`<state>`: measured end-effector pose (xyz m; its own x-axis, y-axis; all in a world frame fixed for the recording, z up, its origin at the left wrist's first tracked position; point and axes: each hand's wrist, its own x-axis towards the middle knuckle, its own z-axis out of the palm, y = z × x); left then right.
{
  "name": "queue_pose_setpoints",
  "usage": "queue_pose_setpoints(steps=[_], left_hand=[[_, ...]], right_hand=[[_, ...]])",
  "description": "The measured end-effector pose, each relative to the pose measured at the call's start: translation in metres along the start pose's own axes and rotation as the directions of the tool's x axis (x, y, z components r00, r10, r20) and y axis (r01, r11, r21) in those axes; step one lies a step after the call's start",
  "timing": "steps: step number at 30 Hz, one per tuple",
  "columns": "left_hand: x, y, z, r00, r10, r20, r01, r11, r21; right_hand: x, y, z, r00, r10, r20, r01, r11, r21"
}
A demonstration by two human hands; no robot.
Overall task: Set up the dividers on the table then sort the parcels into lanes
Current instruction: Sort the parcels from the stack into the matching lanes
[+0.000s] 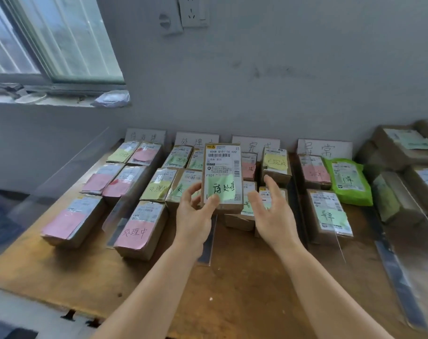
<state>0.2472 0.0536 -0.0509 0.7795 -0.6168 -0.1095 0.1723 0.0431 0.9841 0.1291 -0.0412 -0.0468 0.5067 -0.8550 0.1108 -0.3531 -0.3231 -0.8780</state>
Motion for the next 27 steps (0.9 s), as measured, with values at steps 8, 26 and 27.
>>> queue_pose_setpoints(steps=[8,26,27], left_hand=[[-0.024,0.010,-0.055,0.991,0.043,-0.130,-0.037,0.998,0.052],[-0.005,0.024,-0.292,0.965,-0.057,-0.255,0.058,0.998,-0.002],[-0.002,0.022,-0.303,0.966,-0.077,-0.249,0.080,0.997,-0.001]], right_hand=[[-0.025,-0.054,0.047,0.957,-0.164,0.239,0.151,0.986,0.072],[-0.082,-0.150,0.240,0.821,-0.220,0.527,0.381,0.899,-0.217],[-0.087,-0.153,0.252,0.825,-0.209,0.526,0.388,0.885,-0.257]])
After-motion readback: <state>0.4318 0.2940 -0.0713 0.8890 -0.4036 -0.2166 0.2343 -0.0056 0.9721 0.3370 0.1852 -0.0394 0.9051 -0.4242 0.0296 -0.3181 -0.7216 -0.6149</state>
